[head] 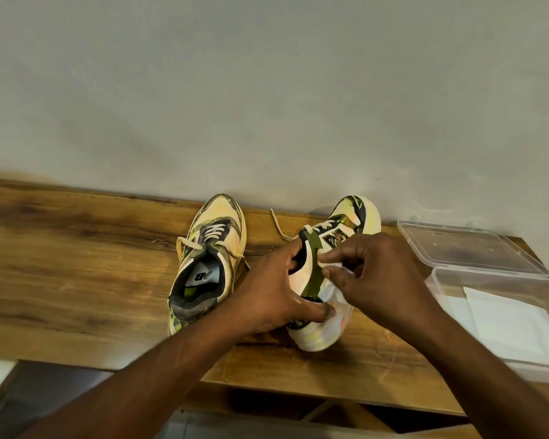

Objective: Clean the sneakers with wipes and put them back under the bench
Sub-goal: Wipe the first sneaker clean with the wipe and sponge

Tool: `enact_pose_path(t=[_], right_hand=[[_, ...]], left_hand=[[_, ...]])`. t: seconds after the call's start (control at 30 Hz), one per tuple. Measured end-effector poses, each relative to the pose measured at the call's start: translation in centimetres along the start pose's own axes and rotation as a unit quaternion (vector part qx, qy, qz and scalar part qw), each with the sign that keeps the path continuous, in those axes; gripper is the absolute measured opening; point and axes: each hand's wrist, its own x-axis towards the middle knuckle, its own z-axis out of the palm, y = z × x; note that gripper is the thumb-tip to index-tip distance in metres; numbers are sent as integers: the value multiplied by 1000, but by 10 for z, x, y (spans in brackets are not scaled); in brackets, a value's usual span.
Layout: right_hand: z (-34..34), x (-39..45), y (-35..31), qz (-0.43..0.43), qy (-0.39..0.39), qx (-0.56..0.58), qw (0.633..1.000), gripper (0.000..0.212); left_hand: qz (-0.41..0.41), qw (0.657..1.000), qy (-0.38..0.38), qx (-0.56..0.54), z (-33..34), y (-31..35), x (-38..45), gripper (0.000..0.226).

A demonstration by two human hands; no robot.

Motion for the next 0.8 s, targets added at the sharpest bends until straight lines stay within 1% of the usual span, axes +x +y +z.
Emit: enact_pose_path(t=[0.1, 0.13, 0.17, 0.23, 0.3, 0.4, 0.47, 0.57, 0.63, 0.7, 0.8], right_hand=[[-7, -2, -7, -4, -82, -31, 996, 20], [-10, -1, -5, -2, -87, -48, 995, 20], [-13, 1, -1, 0, -72, -64, 995, 20], [-18, 7, 12, -2, 10, -84, 996, 21], [-17, 10, 21, -3, 89, -70, 994, 21], [-10, 13, 25, -18, 141, -51, 989, 21], [-5, 14, 23, -27, 133, -50, 990, 22], [-3, 16, 22, -44, 76, -89, 992, 23], [-8, 17, 26, -37, 47, -87, 994, 21], [-14, 20, 32, -20, 63, -80, 995, 21], [-13, 21, 35, -1, 98, -79, 992, 21]], left_hand=[[-7, 1000, -4, -6, -2, -2, 1, 91], [-11, 1000, -6, -6, -3, -3, 1, 92], [-13, 1000, -6, -3, -3, -3, 1, 93], [-19, 1000, -7, -1, -3, -4, 0, 95], [-19, 1000, -6, 6, -2, -3, -1, 99], [-16, 1000, -10, 20, 0, 0, -1, 103], [-15, 999, -10, 37, 2, 3, -1, 105], [-14, 998, -16, 54, 3, 4, -2, 109], [-12, 997, -32, 67, -2, 4, -3, 109], [-6, 994, -50, 92, -6, 5, -2, 110], [2, 991, -49, 122, -6, 7, -1, 113]])
